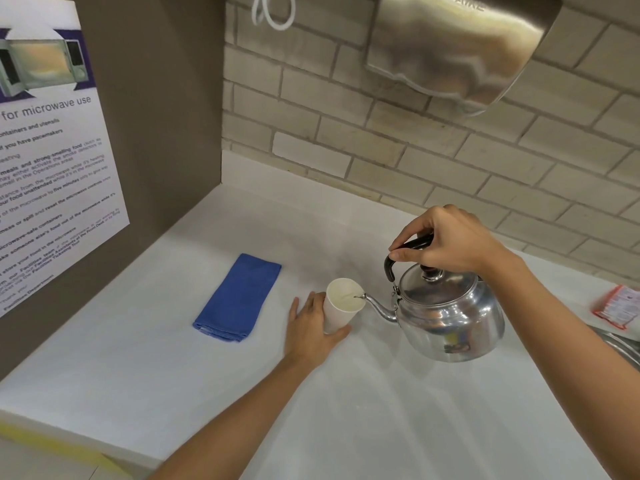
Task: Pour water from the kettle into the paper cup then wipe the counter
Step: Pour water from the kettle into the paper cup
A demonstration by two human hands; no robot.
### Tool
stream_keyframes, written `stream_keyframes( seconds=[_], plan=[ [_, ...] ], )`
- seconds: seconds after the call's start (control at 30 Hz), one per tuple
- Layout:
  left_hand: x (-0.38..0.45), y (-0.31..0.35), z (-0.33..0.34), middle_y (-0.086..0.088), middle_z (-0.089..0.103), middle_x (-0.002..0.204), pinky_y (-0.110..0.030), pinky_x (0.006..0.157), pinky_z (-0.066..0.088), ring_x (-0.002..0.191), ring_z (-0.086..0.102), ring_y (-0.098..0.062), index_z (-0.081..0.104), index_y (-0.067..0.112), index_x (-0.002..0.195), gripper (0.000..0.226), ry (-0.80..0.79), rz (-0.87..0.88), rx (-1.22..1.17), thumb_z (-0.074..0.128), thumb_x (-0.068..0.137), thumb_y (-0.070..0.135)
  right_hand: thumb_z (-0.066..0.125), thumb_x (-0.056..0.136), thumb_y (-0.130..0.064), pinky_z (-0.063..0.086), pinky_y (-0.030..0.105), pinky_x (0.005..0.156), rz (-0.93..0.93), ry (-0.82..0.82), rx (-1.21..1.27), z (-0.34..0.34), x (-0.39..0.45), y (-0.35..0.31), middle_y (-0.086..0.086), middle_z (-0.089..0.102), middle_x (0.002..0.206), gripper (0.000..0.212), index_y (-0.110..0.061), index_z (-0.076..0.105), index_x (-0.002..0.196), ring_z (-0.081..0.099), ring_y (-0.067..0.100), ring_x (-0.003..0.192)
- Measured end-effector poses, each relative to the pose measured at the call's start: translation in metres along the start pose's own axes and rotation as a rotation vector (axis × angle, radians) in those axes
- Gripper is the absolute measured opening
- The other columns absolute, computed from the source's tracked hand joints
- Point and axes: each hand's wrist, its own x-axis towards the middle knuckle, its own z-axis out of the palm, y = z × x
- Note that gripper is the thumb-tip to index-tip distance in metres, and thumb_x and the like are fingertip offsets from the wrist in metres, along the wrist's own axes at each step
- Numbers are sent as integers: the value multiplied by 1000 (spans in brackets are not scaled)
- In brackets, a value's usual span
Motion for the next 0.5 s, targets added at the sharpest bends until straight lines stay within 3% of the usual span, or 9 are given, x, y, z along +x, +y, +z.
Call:
stream_keyframes(
  seconds=[0.33, 0.5],
  plan=[
    [0, 0, 0, 0, 60, 114, -39, 123, 15, 113, 58, -18, 51, 14, 120, 63, -14, 1, 16, 65, 77, 59, 78, 71, -57, 37, 27, 53, -24, 3, 3, -6, 1, -1, -7, 67, 59, 17, -44, 78, 82, 57, 11, 57],
    [0, 1, -2, -1, 59, 118, -39, 123, 15, 117, 56, -18, 51, 14, 123, 64, -23, -3, 17, 65, 78, 58, 77, 72, -58, 42, 28, 55, -32, -1, -1, -7, 1, -2, -7, 69, 62, 18, -43, 78, 83, 60, 12, 61]
  ],
)
